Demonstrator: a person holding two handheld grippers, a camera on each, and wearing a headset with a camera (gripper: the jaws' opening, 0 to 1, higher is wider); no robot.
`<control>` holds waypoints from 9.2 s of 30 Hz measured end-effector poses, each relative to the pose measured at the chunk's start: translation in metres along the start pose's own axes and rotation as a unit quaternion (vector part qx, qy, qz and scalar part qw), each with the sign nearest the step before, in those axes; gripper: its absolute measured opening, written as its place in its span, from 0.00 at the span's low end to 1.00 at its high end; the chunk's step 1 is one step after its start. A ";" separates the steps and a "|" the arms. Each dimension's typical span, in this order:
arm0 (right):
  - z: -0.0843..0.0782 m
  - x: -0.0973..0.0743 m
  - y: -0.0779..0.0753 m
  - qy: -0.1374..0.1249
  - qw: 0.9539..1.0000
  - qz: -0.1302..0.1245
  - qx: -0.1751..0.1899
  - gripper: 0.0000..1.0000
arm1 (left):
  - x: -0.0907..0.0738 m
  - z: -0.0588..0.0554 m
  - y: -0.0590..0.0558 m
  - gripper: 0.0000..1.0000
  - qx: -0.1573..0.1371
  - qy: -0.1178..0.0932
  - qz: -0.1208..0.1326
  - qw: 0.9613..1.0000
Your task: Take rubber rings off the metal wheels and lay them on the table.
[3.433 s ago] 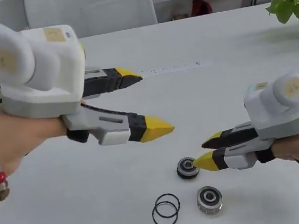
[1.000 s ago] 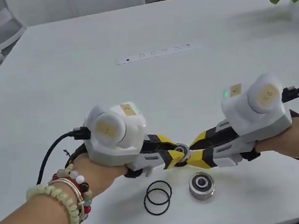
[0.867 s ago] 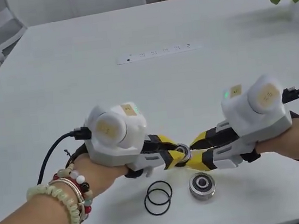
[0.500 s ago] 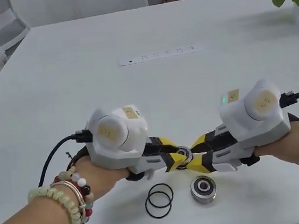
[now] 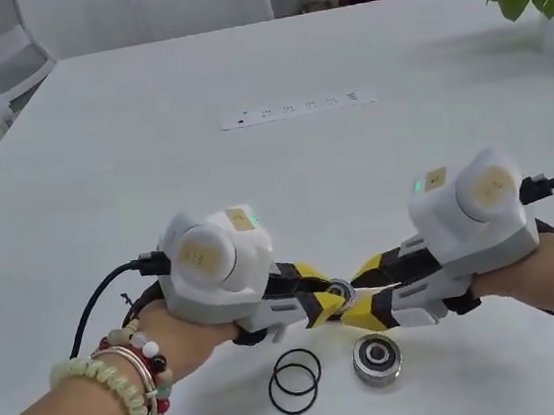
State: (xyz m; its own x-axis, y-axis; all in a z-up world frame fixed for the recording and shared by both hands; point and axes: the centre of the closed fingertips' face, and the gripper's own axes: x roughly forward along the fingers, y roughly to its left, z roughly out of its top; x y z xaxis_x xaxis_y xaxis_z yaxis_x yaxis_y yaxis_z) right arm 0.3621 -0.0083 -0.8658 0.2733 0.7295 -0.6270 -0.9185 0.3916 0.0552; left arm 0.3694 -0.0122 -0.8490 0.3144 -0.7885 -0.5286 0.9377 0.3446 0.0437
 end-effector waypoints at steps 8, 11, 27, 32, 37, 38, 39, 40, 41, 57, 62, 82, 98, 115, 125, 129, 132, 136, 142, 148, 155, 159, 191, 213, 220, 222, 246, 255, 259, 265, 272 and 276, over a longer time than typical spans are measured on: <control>-0.003 -0.004 -0.001 0.008 1.000 0.001 -0.029 0.15 | 0.000 0.000 0.000 0.14 0.001 0.000 0.000 1.000; -0.010 -0.007 -0.006 0.032 0.998 -0.010 -0.054 0.07 | 0.000 0.000 0.000 0.14 0.000 -0.001 0.000 1.000; -0.003 -0.012 -0.014 0.007 0.990 -0.020 0.140 0.00 | -0.001 -0.001 0.000 0.14 0.005 0.003 0.004 1.000; 0.004 -0.014 -0.015 -0.026 0.962 -0.004 0.270 0.00 | -0.001 -0.002 0.000 0.14 0.004 0.003 0.005 1.000; 0.003 -0.015 -0.012 -0.042 0.934 0.015 0.355 0.00 | -0.001 -0.001 -0.001 0.14 0.006 0.002 0.005 1.000; 0.004 -0.015 -0.011 -0.042 0.933 0.017 0.358 0.00 | -0.001 -0.001 -0.001 0.14 0.006 0.002 0.005 1.000; 0.005 -0.015 -0.009 -0.042 0.932 0.018 0.360 0.00 | -0.001 -0.001 -0.001 0.14 0.008 0.002 0.005 1.000; 0.005 -0.015 -0.009 -0.042 0.932 0.018 0.359 0.00 | -0.001 -0.001 -0.001 0.14 0.009 0.003 0.006 1.000; 0.006 -0.015 -0.008 -0.043 0.932 0.018 0.359 0.00 | -0.001 -0.001 -0.001 0.14 0.010 0.003 0.006 1.000; 0.015 -0.016 0.000 -0.044 0.934 0.024 0.354 0.00 | -0.001 -0.002 -0.001 0.14 0.013 0.000 0.005 1.000; 0.017 -0.015 0.000 -0.045 0.935 0.028 0.351 0.00 | -0.001 -0.002 -0.001 0.14 0.013 0.000 0.005 1.000; 0.025 -0.017 0.004 -0.058 0.937 0.043 0.343 0.00 | -0.001 -0.001 -0.003 0.14 0.014 -0.003 0.005 1.000; 0.015 -0.016 -0.002 -0.043 0.949 0.019 0.313 0.00 | 0.000 0.000 -0.003 0.14 0.011 -0.002 0.010 1.000; 0.023 -0.021 -0.007 -0.058 0.947 0.013 0.316 0.00 | -0.022 0.046 -0.005 0.28 0.021 -0.037 0.001 0.999; 0.041 -0.030 -0.007 -0.084 0.948 0.013 0.307 0.00 | -0.053 0.071 0.000 0.49 0.026 -0.048 -0.001 0.999; 0.047 -0.031 -0.002 -0.088 0.950 0.018 0.300 0.00 | -0.072 0.087 -0.004 0.55 0.035 -0.061 -0.003 0.998; 0.052 -0.031 0.002 -0.092 0.952 0.023 0.293 0.00 | -0.088 0.089 -0.007 0.57 0.067 -0.049 0.003 0.997; 0.056 -0.030 0.008 -0.093 0.953 0.031 0.286 0.00 | -0.107 0.088 -0.011 0.62 0.068 -0.048 0.005 0.996; 0.061 -0.027 0.018 -0.087 0.957 0.043 0.273 0.00 | -0.139 0.083 -0.012 0.69 0.062 -0.058 0.032 0.996; 0.063 -0.020 0.032 -0.076 0.961 0.064 0.258 0.00 | -0.170 0.057 -0.008 0.74 0.029 -0.054 0.076 0.995; 0.061 -0.011 0.049 -0.055 0.965 0.087 0.242 0.00 | -0.192 0.027 -0.011 0.75 -0.007 -0.045 0.111 0.993; 0.056 -0.004 0.060 -0.036 0.967 0.100 0.230 0.00 | -0.199 0.010 -0.014 0.77 -0.035 -0.049 0.126 0.990; 0.016 0.018 0.074 0.052 0.975 0.104 0.191 0.00 | -0.207 -0.052 -0.035 0.76 -0.121 -0.029 0.151 0.981; 0.015 0.017 0.065 0.049 0.979 0.087 0.178 0.01 | -0.205 -0.047 -0.038 0.76 -0.120 -0.023 0.149 0.981; 0.017 0.016 0.064 0.048 0.981 0.083 0.168 0.04 | -0.206 -0.048 -0.038 0.76 -0.121 -0.021 0.151 0.981; 0.016 0.016 0.063 0.047 0.982 0.080 0.166 0.05 | -0.206 -0.049 -0.039 0.76 -0.121 -0.020 0.150 0.981; 0.033 -0.013 0.021 -0.016 0.987 0.027 0.159 0.10 | -0.199 -0.006 -0.021 0.74 -0.051 -0.021 0.134 0.989; 0.020 -0.021 0.000 -0.015 0.988 -0.004 0.154 0.21 | -0.183 0.038 -0.001 0.71 0.006 -0.036 0.123 0.992; 0.012 -0.023 -0.003 -0.008 0.988 -0.007 0.157 0.21 | -0.169 0.059 0.007 0.69 0.038 -0.037 0.110 0.993; 0.004 -0.022 -0.004 0.004 0.988 -0.005 0.152 0.23 | -0.141 0.083 0.017 0.65 0.060 -0.041 0.086 0.994; -0.005 -0.018 -0.001 0.022 0.991 0.000 0.131 0.24 | -0.106 0.103 0.017 0.59 0.072 -0.060 0.046 0.995; -0.005 -0.015 0.000 0.026 0.994 -0.001 0.109 0.21 | -0.084 0.107 0.016 0.56 0.074 -0.061 0.025 0.995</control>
State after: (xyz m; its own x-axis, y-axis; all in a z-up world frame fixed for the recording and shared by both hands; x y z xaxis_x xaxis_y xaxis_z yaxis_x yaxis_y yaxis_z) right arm 0.3566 -0.0223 -0.8606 0.2554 0.7006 -0.6663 -0.8328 0.5095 0.2166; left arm 0.3740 0.0051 -0.7128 0.3685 -0.8310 -0.4168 0.9290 0.3129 0.1974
